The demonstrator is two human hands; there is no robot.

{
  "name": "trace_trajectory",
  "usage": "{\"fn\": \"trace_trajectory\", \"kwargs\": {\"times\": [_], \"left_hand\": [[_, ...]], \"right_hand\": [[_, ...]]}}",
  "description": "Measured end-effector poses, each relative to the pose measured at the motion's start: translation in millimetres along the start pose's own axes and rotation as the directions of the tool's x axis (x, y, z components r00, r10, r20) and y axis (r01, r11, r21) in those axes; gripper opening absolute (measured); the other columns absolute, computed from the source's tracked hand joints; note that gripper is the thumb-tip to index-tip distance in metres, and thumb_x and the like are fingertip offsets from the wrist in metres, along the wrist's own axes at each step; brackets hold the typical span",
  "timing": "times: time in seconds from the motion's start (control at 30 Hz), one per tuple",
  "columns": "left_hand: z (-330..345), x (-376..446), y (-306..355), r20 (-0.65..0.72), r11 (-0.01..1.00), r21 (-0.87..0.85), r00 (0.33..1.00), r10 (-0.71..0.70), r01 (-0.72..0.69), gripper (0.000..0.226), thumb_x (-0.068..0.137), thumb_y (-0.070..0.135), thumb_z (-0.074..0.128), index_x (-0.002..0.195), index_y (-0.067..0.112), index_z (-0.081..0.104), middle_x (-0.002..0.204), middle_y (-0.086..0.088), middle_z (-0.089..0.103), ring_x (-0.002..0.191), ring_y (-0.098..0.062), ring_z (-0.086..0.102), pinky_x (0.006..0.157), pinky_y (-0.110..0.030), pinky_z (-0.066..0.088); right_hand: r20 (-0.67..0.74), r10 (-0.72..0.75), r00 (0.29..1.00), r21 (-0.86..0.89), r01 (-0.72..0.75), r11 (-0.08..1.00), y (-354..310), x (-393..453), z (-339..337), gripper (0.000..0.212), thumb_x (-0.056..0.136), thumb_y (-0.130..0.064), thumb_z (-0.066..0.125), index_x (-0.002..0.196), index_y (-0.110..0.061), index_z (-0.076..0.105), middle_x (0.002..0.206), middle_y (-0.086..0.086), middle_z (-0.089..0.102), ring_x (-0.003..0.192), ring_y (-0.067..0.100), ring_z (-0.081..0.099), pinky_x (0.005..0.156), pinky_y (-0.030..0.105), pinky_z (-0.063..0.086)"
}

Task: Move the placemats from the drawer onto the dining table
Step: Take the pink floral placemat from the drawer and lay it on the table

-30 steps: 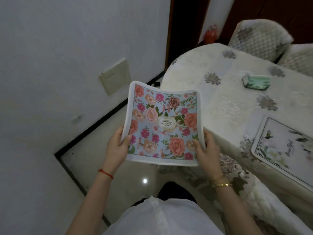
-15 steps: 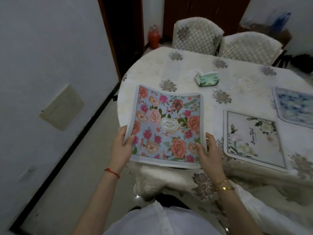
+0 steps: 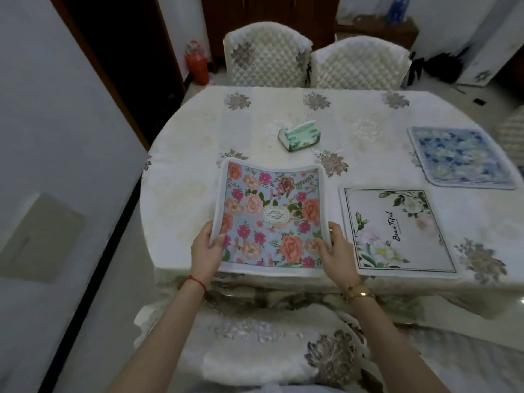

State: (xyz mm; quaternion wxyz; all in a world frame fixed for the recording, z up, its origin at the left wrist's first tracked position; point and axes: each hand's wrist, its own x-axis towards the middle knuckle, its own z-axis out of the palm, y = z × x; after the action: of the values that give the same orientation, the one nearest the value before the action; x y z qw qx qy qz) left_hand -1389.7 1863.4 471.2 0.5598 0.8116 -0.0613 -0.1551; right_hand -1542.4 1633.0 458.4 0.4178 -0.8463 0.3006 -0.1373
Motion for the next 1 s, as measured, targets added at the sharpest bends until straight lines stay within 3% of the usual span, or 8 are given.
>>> {"fn": "trace_trajectory", "kwargs": {"times": [0.13, 0.33, 0.43, 0.53, 0.63, 0.7, 0.83, 1.0], "left_hand": [[16.2, 30.0, -11.9, 0.024, 0.998, -0.012, 0.998, -0.06, 0.06, 0.02, 0.094, 0.007, 0.053, 0.111, 0.017, 0.057, 0.103, -0.005, 0.063, 0.092, -0.021, 0.062, 0.079, -0.032, 0.056], [29.0, 64.9, -37.4, 0.08, 0.993, 0.045, 0.99, -0.115, 0.112, 0.022, 0.093, 0.006, 0.052, 0.11, 0.019, 0.057, 0.105, -0.007, 0.064, 0.098, -0.027, 0.062, 0.089, -0.043, 0.053], [29.5, 75.3, -51.4, 0.098, 0.989, 0.047, 0.985, -0.142, 0.138, 0.023, 0.093, 0.007, 0.053, 0.112, 0.019, 0.058, 0.106, -0.008, 0.065, 0.1, -0.028, 0.063, 0.089, -0.046, 0.054], [27.3, 83.5, -62.8, 0.121, 0.985, 0.039, 0.978, -0.17, 0.166, 0.023, 0.094, 0.009, 0.054, 0.113, 0.021, 0.057, 0.109, -0.009, 0.065, 0.102, -0.029, 0.064, 0.089, -0.048, 0.054], [26.0, 88.7, -71.7, 0.137, 0.986, 0.069, 0.977, -0.162, 0.154, 0.024, 0.094, 0.01, 0.054, 0.116, 0.018, 0.057, 0.112, -0.01, 0.065, 0.103, -0.028, 0.063, 0.092, -0.049, 0.053], [26.0, 89.5, -73.8, 0.142, 0.985, 0.091, 0.977, -0.158, 0.146, 0.026, 0.094, 0.009, 0.054, 0.12, 0.014, 0.056, 0.115, -0.01, 0.065, 0.105, -0.028, 0.061, 0.095, -0.046, 0.051], [23.2, 91.8, -75.7, 0.148, 0.98, 0.146, 0.977, -0.156, 0.135, 0.029, 0.093, 0.009, 0.056, 0.122, 0.009, 0.056, 0.116, -0.01, 0.064, 0.101, -0.023, 0.059, 0.094, -0.036, 0.05], [20.1, 92.3, -77.0, 0.157, 0.98, 0.16, 0.977, -0.144, 0.118, 0.025, 0.092, 0.01, 0.058, 0.117, 0.011, 0.057, 0.107, -0.001, 0.062, 0.098, -0.022, 0.06, 0.089, -0.032, 0.05]], "right_hand": [[0.0, 0.018, 1.0, -0.008, -0.018, 1.0, 12.5, 21.7, 13.0, 0.029, 0.094, -0.014, 0.055, 0.121, -0.008, 0.045, 0.091, -0.001, 0.065, 0.074, 0.012, 0.065, 0.057, 0.004, 0.046], [-0.003, 0.141, 0.99, -0.046, -0.141, 0.989, 26.6, 45.4, 42.8, 0.031, 0.094, -0.009, 0.053, 0.123, -0.004, 0.043, 0.087, 0.005, 0.065, 0.066, 0.012, 0.06, 0.055, 0.017, 0.047], [0.006, 0.174, 0.985, -0.07, -0.173, 0.982, 34.5, 53.3, 55.6, 0.03, 0.094, -0.008, 0.053, 0.122, -0.004, 0.042, 0.081, 0.002, 0.062, 0.057, -0.001, 0.053, 0.047, 0.008, 0.041], [-0.006, 0.211, 0.977, -0.078, -0.211, 0.974, 41.9, 58.7, 63.2, 0.03, 0.093, -0.009, 0.053, 0.121, -0.006, 0.042, 0.076, 0.006, 0.063, 0.054, 0.011, 0.055, 0.045, 0.013, 0.04], [-0.024, 0.222, 0.975, -0.091, -0.223, 0.971, 48.2, 59.2, 67.9, 0.029, 0.092, -0.009, 0.054, 0.119, -0.005, 0.043, 0.066, -0.004, 0.055, 0.05, 0.012, 0.051, 0.042, 0.015, 0.038], [-0.027, 0.219, 0.975, -0.097, -0.221, 0.971, 51.4, 57.8, 70.2, 0.028, 0.092, -0.01, 0.054, 0.118, -0.006, 0.044, 0.072, -0.006, 0.056, 0.056, 0.008, 0.055, 0.044, 0.015, 0.041], [-0.026, 0.214, 0.976, -0.127, -0.216, 0.968, 56.6, 56.8, 73.3, 0.029, 0.093, -0.014, 0.055, 0.118, -0.007, 0.043, 0.082, -0.003, 0.057, 0.064, 0.013, 0.057, 0.055, 0.031, 0.048], [-0.022, 0.214, 0.977, -0.163, -0.215, 0.963, 57.1, 55.5, 74.7, 0.029, 0.094, -0.015, 0.055, 0.119, -0.007, 0.042, 0.082, -0.002, 0.057, 0.064, 0.017, 0.057, 0.057, 0.036, 0.052]]}}
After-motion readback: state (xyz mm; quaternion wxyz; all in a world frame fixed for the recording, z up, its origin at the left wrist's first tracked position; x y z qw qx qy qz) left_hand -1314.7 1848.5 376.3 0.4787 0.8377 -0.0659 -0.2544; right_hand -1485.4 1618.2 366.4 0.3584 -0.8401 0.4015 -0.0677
